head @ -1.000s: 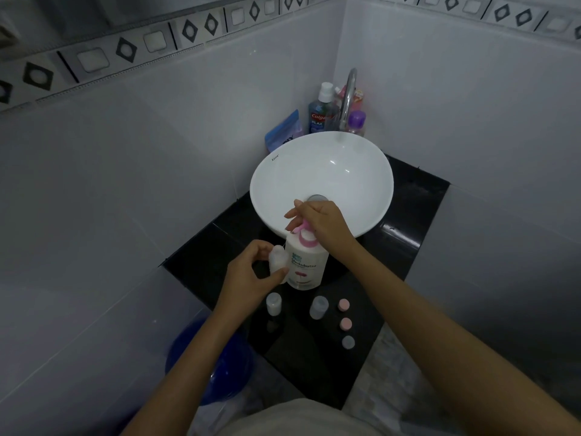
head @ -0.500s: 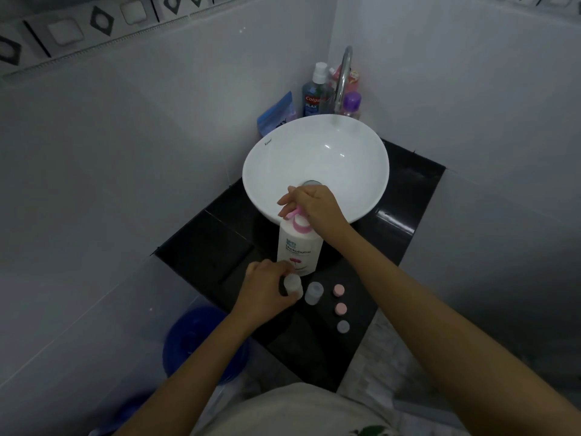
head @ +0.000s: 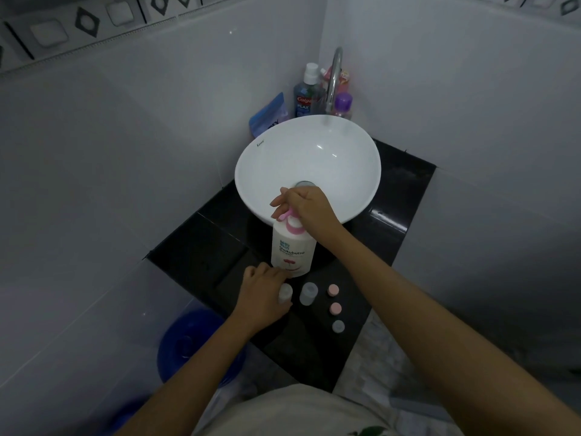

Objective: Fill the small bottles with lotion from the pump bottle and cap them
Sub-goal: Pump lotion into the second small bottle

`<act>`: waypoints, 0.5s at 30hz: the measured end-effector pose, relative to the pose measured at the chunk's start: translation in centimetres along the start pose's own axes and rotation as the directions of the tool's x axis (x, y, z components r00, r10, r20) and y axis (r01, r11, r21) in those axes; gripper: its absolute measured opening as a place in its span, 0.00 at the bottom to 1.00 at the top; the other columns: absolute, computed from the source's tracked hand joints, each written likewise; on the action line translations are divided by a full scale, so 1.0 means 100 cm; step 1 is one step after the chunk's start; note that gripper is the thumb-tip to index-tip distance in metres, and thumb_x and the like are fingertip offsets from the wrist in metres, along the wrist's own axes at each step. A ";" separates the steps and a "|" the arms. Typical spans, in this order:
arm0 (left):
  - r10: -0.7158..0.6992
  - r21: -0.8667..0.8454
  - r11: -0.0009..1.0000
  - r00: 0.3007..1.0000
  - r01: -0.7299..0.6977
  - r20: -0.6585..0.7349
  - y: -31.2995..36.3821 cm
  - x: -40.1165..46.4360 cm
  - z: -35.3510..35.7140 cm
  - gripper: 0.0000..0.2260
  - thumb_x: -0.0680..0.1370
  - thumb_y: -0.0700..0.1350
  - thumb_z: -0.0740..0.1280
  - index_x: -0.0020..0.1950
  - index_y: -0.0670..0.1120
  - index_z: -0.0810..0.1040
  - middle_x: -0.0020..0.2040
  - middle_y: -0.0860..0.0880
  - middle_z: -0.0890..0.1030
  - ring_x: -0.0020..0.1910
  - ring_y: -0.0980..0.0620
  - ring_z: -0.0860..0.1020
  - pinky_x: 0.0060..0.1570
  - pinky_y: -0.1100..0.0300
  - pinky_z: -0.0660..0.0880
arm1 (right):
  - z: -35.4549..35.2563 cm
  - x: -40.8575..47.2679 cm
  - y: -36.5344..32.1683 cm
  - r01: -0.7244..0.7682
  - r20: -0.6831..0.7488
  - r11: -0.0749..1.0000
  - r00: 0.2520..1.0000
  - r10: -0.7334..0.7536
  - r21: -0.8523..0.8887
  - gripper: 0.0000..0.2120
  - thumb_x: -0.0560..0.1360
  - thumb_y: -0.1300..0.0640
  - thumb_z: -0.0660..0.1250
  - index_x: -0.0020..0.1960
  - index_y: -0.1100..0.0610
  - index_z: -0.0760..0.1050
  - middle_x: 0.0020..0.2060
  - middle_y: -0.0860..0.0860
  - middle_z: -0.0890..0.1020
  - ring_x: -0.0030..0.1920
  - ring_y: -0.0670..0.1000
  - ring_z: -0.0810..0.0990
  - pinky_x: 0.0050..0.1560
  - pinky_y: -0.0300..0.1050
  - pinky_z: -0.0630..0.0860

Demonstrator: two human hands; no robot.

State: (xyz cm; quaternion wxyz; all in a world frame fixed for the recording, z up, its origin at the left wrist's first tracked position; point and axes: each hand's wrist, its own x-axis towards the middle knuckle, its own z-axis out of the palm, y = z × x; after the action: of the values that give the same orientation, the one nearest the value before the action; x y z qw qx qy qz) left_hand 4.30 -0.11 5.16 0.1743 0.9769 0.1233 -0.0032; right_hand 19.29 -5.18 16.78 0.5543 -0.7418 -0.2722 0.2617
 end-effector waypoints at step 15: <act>0.109 0.168 0.978 0.988 -0.126 0.107 0.040 0.019 0.002 0.16 0.76 0.54 0.63 0.59 0.47 0.74 0.59 0.49 0.77 0.62 0.49 0.69 0.61 0.55 0.62 | -0.001 -0.002 -0.003 -0.025 0.008 1.000 1.000 0.025 0.012 0.17 0.80 0.55 0.59 0.43 0.62 0.82 0.35 0.60 0.84 0.32 0.45 0.81 0.49 0.40 0.76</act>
State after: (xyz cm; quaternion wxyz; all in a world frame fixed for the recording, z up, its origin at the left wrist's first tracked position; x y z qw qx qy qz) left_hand 7.11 -3.32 6.25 0.0938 0.9927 0.0557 -0.0510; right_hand 19.18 -5.32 17.14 0.5543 -0.7409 -0.2632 0.2731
